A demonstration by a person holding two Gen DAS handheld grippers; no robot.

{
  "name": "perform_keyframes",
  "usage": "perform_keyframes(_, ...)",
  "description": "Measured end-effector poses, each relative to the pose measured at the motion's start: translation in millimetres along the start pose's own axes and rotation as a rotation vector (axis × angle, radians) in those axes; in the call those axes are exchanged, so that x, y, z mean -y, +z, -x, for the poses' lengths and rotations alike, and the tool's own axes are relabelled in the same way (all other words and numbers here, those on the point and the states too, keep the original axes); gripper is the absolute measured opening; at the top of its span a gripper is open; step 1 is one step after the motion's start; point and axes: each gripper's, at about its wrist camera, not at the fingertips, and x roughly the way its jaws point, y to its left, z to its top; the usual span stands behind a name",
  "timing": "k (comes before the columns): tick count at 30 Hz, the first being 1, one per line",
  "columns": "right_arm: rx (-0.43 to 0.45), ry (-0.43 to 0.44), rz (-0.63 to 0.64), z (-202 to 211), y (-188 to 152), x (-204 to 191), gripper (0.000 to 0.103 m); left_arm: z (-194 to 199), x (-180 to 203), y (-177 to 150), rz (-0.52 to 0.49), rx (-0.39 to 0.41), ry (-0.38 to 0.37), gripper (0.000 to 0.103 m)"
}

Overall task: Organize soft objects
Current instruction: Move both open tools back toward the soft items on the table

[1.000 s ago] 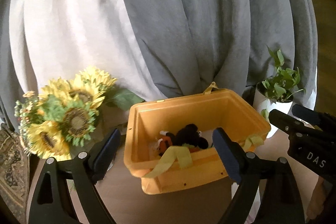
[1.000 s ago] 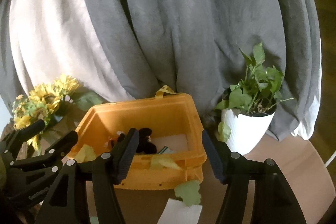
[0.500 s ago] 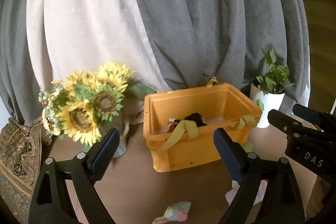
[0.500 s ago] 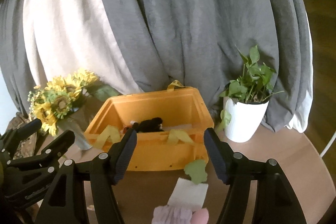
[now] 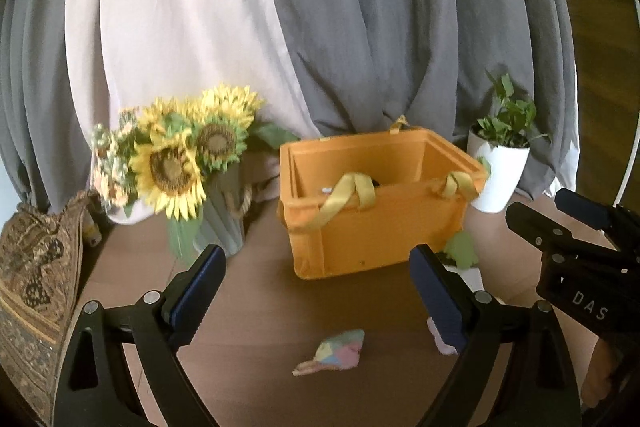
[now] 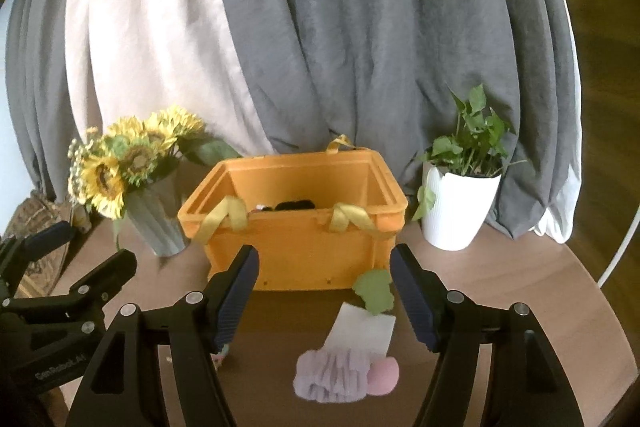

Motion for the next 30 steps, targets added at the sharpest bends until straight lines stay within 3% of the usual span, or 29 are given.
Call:
perform_keyframes(16,-0.129,0.004,0.061,-20,-57,-14,0.069,-19,-1,-55,-0.011,-0.094,0.017,0.094)
perform_keyframes(30,-0.228,-0.006,0.11,-57,-83,-18,0.069,-62,2,-82,-0.01,-0.192,-0.027,0.094)
